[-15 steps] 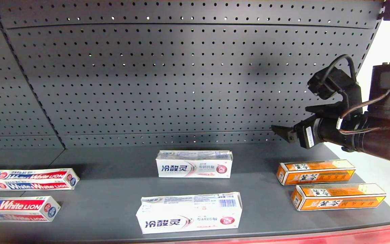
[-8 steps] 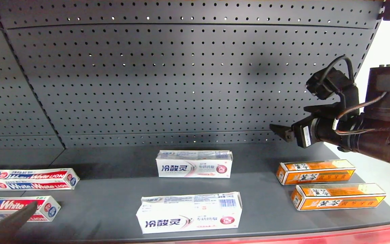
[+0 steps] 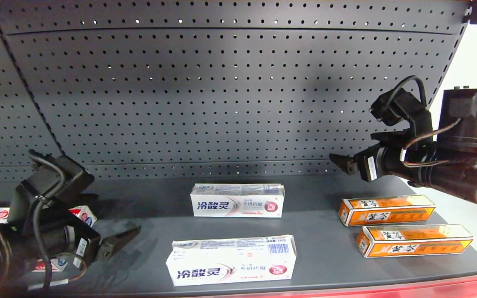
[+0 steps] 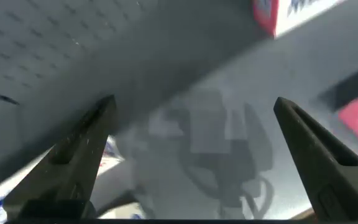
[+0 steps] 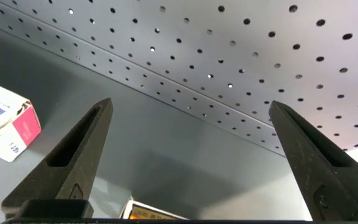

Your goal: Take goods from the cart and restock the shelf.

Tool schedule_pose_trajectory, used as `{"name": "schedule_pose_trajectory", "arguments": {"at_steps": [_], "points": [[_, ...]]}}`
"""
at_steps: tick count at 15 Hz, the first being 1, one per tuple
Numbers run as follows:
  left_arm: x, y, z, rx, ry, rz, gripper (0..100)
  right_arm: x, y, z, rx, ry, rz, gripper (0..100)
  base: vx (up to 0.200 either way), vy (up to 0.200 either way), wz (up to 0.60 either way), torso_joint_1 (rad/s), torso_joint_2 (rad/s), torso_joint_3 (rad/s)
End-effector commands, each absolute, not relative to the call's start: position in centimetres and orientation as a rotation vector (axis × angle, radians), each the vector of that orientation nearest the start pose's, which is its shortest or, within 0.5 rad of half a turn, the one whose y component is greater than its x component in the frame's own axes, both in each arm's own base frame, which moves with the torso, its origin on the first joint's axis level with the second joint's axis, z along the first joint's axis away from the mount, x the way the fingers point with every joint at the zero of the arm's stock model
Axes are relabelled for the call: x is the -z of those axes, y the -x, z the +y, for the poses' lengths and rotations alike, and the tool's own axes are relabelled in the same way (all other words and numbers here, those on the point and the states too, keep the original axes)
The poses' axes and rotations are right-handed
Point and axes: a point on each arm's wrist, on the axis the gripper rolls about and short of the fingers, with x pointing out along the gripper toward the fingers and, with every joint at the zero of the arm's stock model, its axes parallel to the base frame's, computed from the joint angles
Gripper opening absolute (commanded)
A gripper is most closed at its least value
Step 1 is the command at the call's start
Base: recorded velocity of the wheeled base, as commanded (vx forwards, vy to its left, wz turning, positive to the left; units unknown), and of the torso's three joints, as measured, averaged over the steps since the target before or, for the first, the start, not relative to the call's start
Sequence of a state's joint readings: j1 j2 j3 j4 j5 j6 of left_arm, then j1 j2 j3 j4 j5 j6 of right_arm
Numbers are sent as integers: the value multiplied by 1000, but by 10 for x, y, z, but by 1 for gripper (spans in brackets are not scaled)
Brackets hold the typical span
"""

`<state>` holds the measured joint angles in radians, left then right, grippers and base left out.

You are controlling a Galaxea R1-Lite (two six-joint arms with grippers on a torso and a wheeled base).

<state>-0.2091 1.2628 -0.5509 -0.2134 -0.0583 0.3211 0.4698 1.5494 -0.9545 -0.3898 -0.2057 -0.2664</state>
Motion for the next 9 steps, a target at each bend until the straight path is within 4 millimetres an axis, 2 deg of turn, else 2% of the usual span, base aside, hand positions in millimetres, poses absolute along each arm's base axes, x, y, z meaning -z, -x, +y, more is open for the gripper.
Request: {"name": "schedule_pose_trajectory", "arguments": {"at_steps": [1, 7, 9], "points": [[-166, -179, -40, 349, -356, 513, 100, -238, -256, 125, -291, 339, 176, 100, 0, 0, 0, 0, 0, 0], [-160, -189, -44, 374, -430, 534, 100, -239, -260, 117, -261, 333, 169, 100, 0, 0, 0, 0, 0, 0], [-158, -194, -53, 415, -446, 537, 100, -239, -260, 116, -258, 333, 169, 100, 0, 0, 0, 0, 0, 0]]}}
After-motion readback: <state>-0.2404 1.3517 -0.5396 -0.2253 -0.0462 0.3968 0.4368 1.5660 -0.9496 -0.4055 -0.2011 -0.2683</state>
